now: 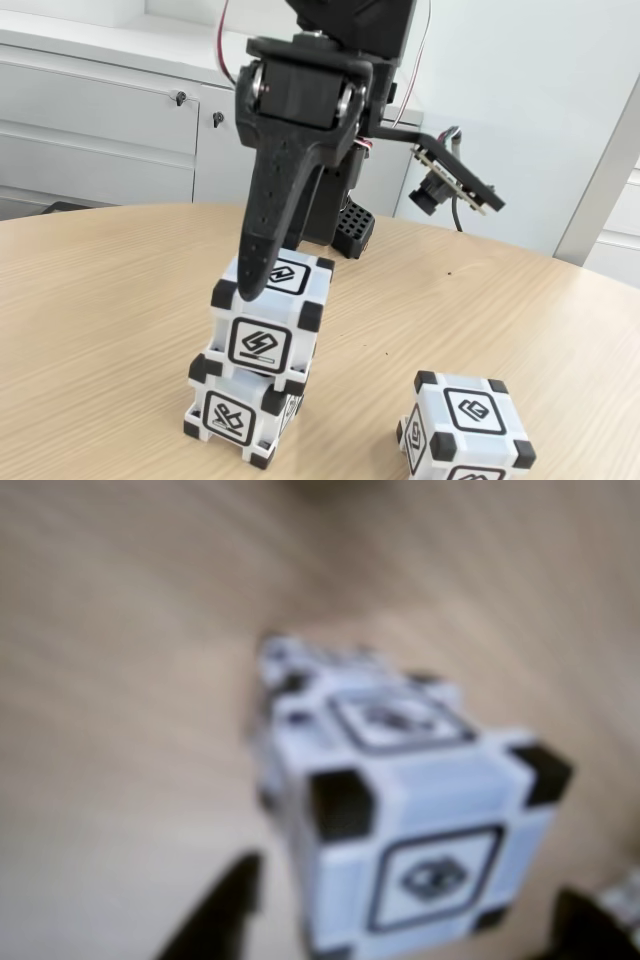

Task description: Stack cubes from left to right.

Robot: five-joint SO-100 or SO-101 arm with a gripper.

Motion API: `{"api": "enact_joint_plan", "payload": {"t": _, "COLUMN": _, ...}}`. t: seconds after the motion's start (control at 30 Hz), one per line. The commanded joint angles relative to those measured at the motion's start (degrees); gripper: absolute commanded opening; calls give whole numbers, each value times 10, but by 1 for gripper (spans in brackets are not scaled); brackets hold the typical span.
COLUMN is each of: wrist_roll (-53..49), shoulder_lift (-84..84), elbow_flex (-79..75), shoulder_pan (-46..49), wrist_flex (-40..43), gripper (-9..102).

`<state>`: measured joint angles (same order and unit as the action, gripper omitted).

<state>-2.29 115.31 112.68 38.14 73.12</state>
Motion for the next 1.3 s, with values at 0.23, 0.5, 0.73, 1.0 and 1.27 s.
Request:
{"api": "enact_joint_plan", "payload": {"t": 0.23, "wrist_roll": 5, "shoulder_lift": 11, "elbow_flex": -3, "shoulder_pan": -3, "wrist_flex": 3, "gripper": 36}}
{"api": "enact_joint_plan", "payload": {"t": 0.5, "wrist_roll": 13, "shoulder_lift": 83, "elbow_flex": -3, "shoulder_pan": -4, "wrist_flex": 24, "gripper": 37}}
{"api": "enact_joint_plan", "payload": {"t": 0.73, "wrist_roll": 16, "shoulder_lift": 134, "elbow_flex": -4, "shoulder_pan": -5, "wrist_flex": 83, "gripper": 35}}
{"api": "enact_joint_plan", "payload": {"t": 1.0, "wrist_roll": 61, "shoulder_lift": 169, "elbow_flex": -11, "shoulder_pan": -9, "wrist_flex": 82, "gripper": 28}}
{"api": "enact_joint_plan", "payload": {"t": 1.27, "wrist_roll": 101, "shoulder_lift": 170, "elbow_flex": -12, "shoulder_pan": -202, "wrist_flex": 81, "gripper": 28}}
